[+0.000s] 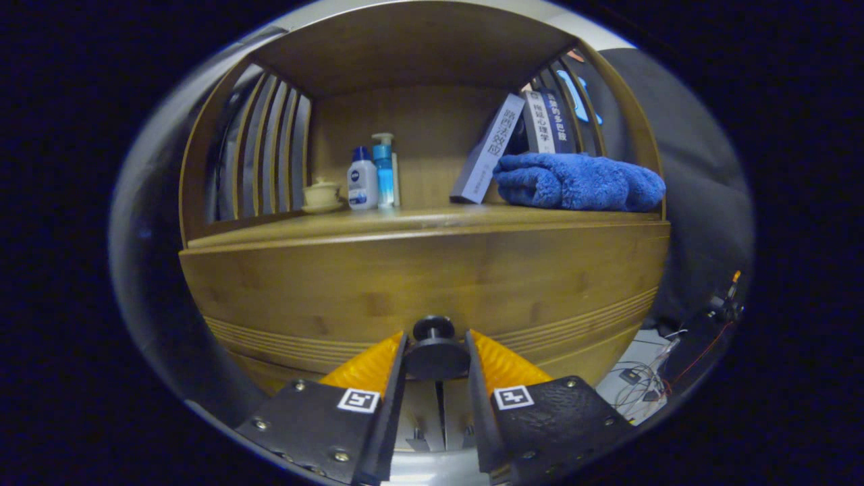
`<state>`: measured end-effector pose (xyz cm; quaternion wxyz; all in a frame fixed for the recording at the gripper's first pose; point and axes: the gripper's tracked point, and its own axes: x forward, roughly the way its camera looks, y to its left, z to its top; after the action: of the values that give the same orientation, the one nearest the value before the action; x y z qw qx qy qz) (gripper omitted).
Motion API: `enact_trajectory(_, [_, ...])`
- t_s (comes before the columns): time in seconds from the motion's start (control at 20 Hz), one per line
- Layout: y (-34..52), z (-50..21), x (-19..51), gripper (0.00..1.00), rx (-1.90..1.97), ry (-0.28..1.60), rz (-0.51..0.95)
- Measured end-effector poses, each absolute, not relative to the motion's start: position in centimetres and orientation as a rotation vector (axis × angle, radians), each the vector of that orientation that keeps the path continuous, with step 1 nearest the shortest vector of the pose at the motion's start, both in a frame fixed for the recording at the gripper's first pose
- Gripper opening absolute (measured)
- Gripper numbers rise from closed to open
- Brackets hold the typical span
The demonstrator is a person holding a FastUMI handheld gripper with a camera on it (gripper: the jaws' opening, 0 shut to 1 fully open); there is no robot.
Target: Pull open the drawer, take out the items inside it, and place them on the countertop above the cabinet.
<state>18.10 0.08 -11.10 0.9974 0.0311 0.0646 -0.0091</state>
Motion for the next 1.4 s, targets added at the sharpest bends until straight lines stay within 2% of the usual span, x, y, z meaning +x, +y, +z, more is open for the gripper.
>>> enact_trajectory(0.15, [0.2, -11.8, 17.8, 0.38, 0.042, 0.156, 0.014])
enact_trajectory(0.2, [0.2, -11.5, 17.3, 0.33, 0.031, 0.143, 0.018])
enact_trajectory(1.05, [-0.7, -11.5, 1.3, 0.32, -0.035, 0.134, -0.002])
enact_trajectory(1.4, [-0.8, -11.7, -2.0, 0.32, -0.047, 0.127, -0.002])
